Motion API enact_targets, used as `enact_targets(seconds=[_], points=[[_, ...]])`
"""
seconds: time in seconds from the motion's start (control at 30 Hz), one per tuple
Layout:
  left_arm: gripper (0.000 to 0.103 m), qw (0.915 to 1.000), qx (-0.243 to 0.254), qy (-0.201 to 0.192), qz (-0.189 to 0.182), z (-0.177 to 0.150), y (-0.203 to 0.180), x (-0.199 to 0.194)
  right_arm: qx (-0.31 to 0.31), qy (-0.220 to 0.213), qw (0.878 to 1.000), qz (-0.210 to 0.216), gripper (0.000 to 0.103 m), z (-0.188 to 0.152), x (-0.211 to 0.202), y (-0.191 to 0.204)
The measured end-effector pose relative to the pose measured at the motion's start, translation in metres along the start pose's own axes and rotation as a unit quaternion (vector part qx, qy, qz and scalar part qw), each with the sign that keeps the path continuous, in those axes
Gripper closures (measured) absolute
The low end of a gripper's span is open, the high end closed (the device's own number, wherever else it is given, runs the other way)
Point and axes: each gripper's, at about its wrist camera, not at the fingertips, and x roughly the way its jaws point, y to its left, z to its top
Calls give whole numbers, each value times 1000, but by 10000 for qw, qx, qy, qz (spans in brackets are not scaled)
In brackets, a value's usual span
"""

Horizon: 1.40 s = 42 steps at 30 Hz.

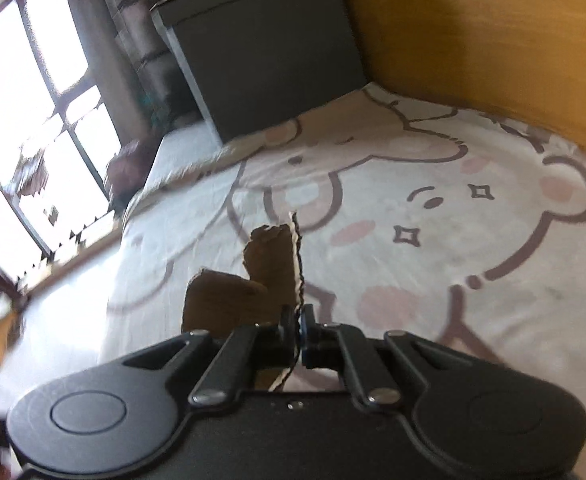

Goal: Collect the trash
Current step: 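Grasp the torn cardboard piece with the right tool while the left tool grasps the flat cardboard strip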

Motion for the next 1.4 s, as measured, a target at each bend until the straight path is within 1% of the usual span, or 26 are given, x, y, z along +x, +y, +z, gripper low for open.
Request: enact_targets(seconds=[0.03,0.1,0.17,0.23,0.3,0.33,0.37,0.43,0.53,0.6,0.63,0.67,0.73,0.77,0.8,0.87,0.9,0.97,1.03,1.07,1.13,1.23,1.3,1.4], points=[[73,10000,80,-10,38,0,-1,0,-150,190,9997,52,100,2,-7,-3],[64,9994,293,-27,168,2,-3,0,-451,494,9976,148,100,6,-18,-5],[56,9972,665,-86,321,3,-8,-1,-677,847,9936,314,100,12,-29,-9],[48,9929,1072,-172,479,4,-15,-1,-945,1206,9872,439,100,16,-35,-9],[45,9874,1471,-207,538,5,-23,3,-1204,1521,9798,488,100,17,-35,-8],[45,9848,1642,-164,543,4,-27,7,-1339,1679,9755,487,100,17,-33,-7],[45,9827,1775,-74,523,4,-30,12,-1472,1827,9709,472,100,15,-30,-7],[45,9806,1891,148,493,3,-32,25,-1707,2052,9630,369,100,12,-20,-6],[46,9775,2037,270,483,-2,-36,33,-1979,2197,9552,101,99,7,-5,-7],[46,9773,2054,349,375,-6,-40,32,-2007,2201,9546,44,98,6,1,-8],[46,9780,2027,413,275,-8,-42,31,-1996,2135,9563,24,97,5,3,-8],[46,9779,2027,471,205,-12,-44,30,-1963,2068,9585,20,94,6,2,-9],[46,9762,2091,566,132,-18,-49,29,-1767,1940,9649,71,84,8,2,-13],[46,9756,2111,593,101,-22,-52,29,-1657,1901,9676,93,70,9,1,-16],[46,9751,2128,611,92,-24,-54,29,-1554,1846,9704,118,54,9,-1,-18],[46,9740,2181,590,186,-28,-57,30,-1198,1710,9778,164,37,11,-5,-25],[46,9735,2199,578,258,-29,-59,31,-961,1660,9811,262,29,11,-7,-29],[46,9728,2217,529,412,-32,-63,32,-446,1664,9834,578,19,11,-9,-36],[46,9717,2232,454,627,-34,-69,34,-202,1678,9826,770,15,7,-9,-38],[46,9708,2235,404,769,-35,-72,37,-201,1682,9824,787,11,5,-9,-36],[46,9679,2279,307,1018,-37,-78,41,-379,1666,9827,710,9,0,-7,-28],[46,9602,2410,156,1402,-41,-86,48,-738,1677,9814,581,8,-7,-3,-14],[46,9569,2446,61,1566,-43,-88,52,-1040,1632,9800,473,6,-11,-3,-4],[47,9493,2565,-82,1814,-48,-92,59,-1397,1609,9760,443,5,-17,-3,10]])
